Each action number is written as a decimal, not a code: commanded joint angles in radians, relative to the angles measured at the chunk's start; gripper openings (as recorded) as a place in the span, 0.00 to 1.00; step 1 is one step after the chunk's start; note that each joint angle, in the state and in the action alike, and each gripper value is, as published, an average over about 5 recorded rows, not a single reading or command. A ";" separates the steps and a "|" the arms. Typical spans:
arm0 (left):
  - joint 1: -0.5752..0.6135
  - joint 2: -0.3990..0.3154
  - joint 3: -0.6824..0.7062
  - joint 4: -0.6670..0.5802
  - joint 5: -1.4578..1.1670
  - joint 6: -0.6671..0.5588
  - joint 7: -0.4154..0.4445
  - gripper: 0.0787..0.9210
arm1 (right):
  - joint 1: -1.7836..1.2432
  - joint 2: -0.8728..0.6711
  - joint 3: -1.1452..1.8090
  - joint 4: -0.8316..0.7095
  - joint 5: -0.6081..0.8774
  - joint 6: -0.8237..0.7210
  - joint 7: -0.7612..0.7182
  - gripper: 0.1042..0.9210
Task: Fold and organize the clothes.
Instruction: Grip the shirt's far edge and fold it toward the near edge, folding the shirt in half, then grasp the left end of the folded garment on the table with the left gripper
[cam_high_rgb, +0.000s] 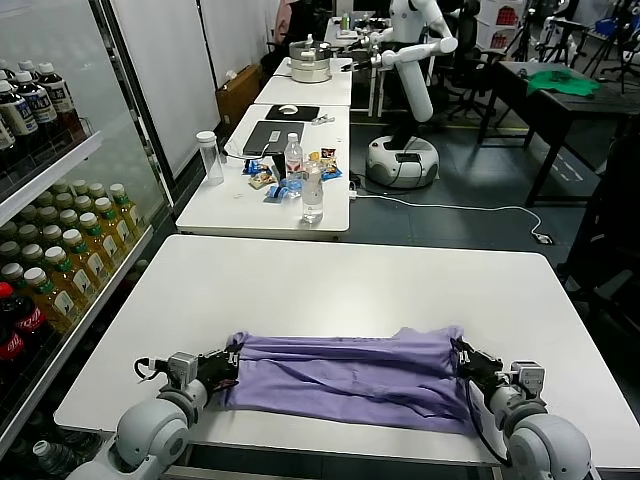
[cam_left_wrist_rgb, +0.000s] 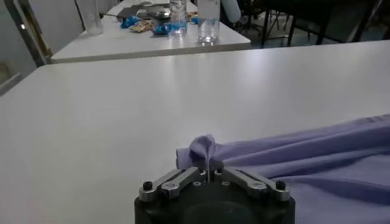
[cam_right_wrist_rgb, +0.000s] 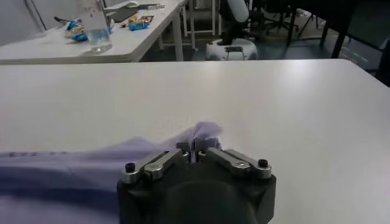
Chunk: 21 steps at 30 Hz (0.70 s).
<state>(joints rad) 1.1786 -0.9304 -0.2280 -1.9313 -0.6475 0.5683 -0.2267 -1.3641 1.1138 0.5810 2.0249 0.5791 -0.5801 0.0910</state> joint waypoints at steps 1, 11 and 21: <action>0.066 -0.041 -0.046 -0.154 0.067 -0.025 -0.061 0.18 | -0.045 0.013 0.008 0.049 -0.039 0.000 -0.006 0.26; 0.200 -0.222 -0.025 -0.211 0.233 -0.097 -0.187 0.53 | -0.092 0.032 0.024 0.089 -0.071 0.001 -0.020 0.59; 0.177 -0.362 0.001 -0.038 0.329 -0.122 -0.286 0.85 | -0.106 0.043 0.024 0.099 -0.077 0.002 -0.023 0.87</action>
<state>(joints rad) 1.3201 -1.1370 -0.2400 -2.0554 -0.4427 0.4797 -0.4093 -1.4553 1.1528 0.6028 2.1106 0.5105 -0.5789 0.0698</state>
